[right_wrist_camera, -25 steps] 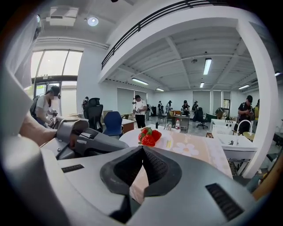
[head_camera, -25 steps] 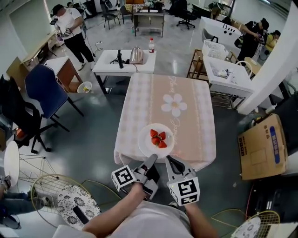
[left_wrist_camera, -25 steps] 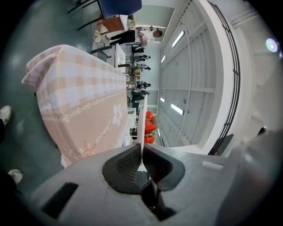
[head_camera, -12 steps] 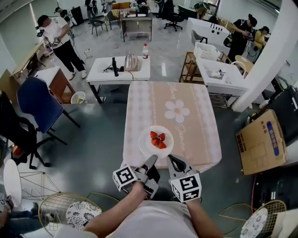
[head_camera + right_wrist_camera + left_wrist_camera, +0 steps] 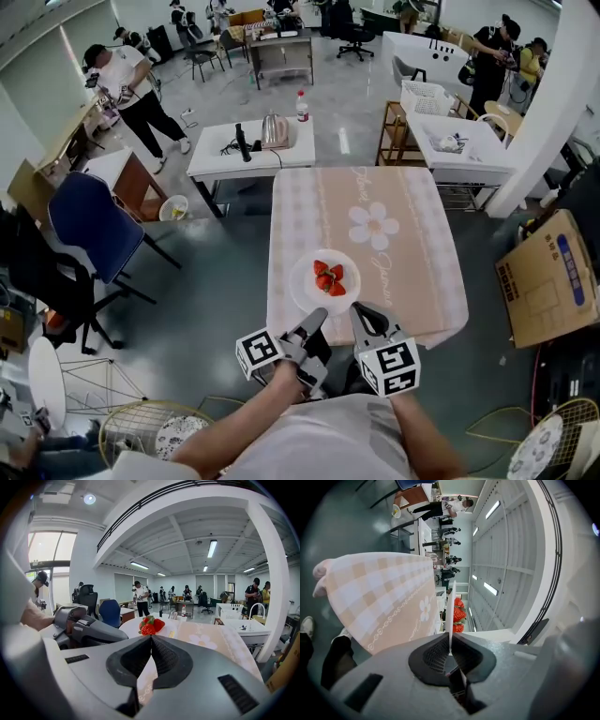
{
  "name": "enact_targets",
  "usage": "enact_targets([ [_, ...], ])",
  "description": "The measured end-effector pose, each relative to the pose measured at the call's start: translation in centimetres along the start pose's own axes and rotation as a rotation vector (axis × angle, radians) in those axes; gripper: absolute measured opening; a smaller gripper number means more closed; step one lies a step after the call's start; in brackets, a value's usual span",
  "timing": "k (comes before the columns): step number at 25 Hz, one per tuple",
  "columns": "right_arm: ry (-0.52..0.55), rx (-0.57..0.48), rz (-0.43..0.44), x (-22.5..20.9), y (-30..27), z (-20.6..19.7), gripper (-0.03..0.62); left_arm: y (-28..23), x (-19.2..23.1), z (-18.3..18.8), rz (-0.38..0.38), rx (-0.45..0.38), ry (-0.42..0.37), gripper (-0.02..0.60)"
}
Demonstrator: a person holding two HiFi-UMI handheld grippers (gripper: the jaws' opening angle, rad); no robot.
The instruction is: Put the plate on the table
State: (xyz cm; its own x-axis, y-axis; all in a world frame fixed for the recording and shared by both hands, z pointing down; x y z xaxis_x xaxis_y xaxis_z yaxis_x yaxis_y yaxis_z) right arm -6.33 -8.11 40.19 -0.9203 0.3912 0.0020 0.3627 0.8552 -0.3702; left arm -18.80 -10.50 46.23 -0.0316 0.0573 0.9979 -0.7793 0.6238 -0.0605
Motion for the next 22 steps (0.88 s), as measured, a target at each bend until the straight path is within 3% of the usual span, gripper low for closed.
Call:
enact_targets([
  [6, -0.025, -0.006, 0.013, -3.2, -1.3, -0.8, 0.005, -3.4, 0.5, 0.1, 0.029, 0.028, -0.005, 0.017],
  [11, -0.042, 0.007, 0.005, -8.8, -2.2, -1.3, 0.005, -8.6, 1.2, -0.2, 0.041, 0.044, 0.007, 0.017],
  [16, -0.077, 0.042, 0.027, -13.6, -3.5, -2.6, 0.005, -12.8, 2.6, -1.1, 0.099, 0.037, 0.036, 0.017],
  [22, -0.109, 0.065, 0.076, -18.2, -6.1, -3.6, 0.005, -17.7, 3.7, -1.2, 0.112, 0.02, 0.043, 0.017],
])
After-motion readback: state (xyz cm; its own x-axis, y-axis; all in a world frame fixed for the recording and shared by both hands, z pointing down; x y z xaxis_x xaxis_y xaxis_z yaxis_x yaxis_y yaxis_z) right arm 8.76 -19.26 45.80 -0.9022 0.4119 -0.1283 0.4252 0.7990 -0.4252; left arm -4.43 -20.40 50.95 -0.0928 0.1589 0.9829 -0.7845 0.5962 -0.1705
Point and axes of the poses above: the fingertips, and each gripper's own axes: y backward along the fingers, x to its left, z out of its top, the point moved 5 cm from there along y, backward along the fingers
